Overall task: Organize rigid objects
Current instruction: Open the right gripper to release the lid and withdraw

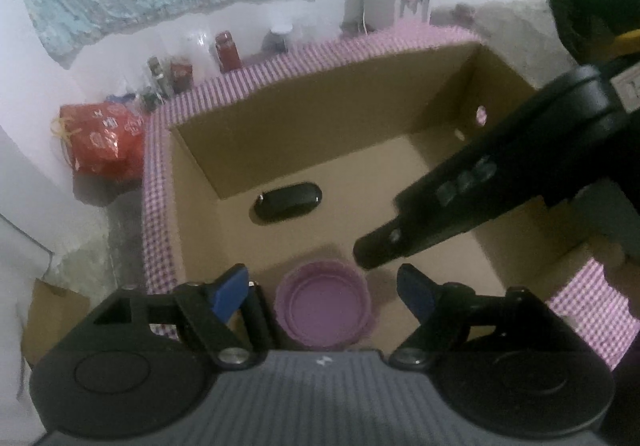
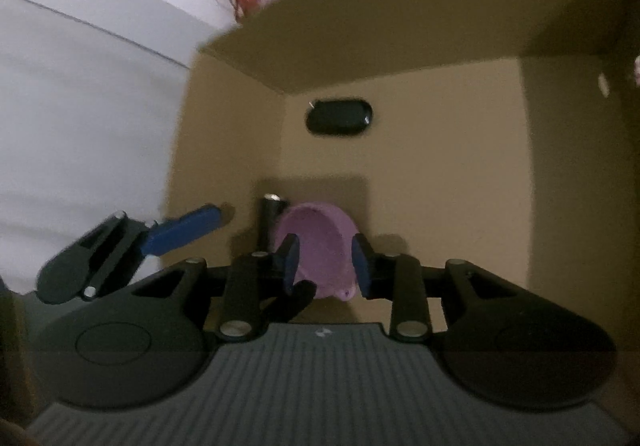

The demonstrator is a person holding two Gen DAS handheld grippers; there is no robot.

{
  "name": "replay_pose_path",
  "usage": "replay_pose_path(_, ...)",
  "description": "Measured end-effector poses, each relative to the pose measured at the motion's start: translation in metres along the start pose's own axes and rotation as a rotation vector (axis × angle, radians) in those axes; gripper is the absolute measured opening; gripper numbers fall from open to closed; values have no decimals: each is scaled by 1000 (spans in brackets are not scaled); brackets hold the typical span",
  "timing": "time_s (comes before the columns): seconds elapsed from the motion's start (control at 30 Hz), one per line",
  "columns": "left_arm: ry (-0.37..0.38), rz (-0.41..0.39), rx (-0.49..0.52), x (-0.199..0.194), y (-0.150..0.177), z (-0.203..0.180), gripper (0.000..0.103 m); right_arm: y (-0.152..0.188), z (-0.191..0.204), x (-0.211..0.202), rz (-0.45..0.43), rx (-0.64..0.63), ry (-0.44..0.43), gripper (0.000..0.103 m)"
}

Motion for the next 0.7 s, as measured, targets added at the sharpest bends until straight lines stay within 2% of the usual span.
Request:
replay_pose_path(0.27, 24, -158, 3, -70, 10, -23, 85, 23, -16, -86, -130, 53, -187, 31)
replay_pose_path(0.43, 69, -257, 15, -101, 35, -46, 89, 65, -42, -143, -236, 53, -291, 34)
replay_pose_path(0.6, 124, -285, -11, -84, 73, -73, 91, 117, -89, -158, -322, 92, -291, 39)
replay_pose_path(0.7, 156, -270, -12, -55, 93, -95, 91, 146, -117, -137, -317, 135, -247, 40)
Point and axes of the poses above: each gripper's, at about its wrist camera, not at the fingertips, and x roughly the way its jaws point, z to its left, y to its underside, the point moved 6 cm from there along x, roughly the way its jaws point, and after that the axes turned 15 degrees about y, right-handed, at the moved point
